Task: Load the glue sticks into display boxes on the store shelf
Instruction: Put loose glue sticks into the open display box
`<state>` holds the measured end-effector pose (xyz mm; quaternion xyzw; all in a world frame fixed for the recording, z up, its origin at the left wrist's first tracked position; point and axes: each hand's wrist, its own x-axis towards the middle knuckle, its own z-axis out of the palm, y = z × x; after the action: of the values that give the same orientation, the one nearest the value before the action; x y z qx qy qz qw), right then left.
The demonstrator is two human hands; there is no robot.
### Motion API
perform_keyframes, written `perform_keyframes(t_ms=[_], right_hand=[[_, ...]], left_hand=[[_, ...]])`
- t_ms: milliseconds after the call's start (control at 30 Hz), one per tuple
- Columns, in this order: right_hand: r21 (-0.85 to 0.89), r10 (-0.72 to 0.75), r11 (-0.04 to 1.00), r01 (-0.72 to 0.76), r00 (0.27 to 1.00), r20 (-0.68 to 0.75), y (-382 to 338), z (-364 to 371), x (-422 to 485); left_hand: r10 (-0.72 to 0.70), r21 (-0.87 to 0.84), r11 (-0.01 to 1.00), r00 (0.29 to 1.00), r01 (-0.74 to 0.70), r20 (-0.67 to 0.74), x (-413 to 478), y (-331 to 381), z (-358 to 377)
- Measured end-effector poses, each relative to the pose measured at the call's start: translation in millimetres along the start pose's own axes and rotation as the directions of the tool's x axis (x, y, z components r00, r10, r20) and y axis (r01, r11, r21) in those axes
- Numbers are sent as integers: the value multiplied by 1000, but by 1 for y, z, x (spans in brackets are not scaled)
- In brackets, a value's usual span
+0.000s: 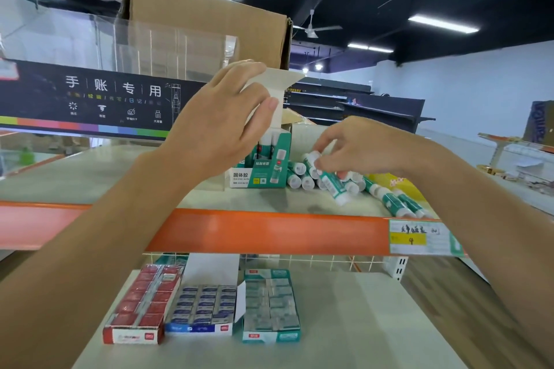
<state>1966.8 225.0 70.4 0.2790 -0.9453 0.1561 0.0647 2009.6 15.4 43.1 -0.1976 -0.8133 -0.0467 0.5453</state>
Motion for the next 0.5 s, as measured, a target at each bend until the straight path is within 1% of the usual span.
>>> perform_keyframes(t_ms=[67,133,200,300,400,500], right_hand=[[75,-50,996,56,996,-71,-6,1,2],[201,-84,973,110,987,-134,-11,1,4],[336,-116,926,172,976,-183,-18,2,6],[458,-135,852,254,951,-277,-27,9,14],[459,-139,831,313,917,-373,-32,19,25],[371,-152,871,320,896,-418,-35,25,33]], left_hand=[[-5,-8,1000,1000,5,3,1,-1,-1],[-12,-17,1000,1000,12,6,1,-3,0],[-12,-30,999,1000,12,0,1,-4,0],[-29,-59,998,1000,29,0,1,-5,0],[-48,-76,996,999,48,5,2,-6,0],[-55,-84,995,998,54,-2,1,-7,0]])
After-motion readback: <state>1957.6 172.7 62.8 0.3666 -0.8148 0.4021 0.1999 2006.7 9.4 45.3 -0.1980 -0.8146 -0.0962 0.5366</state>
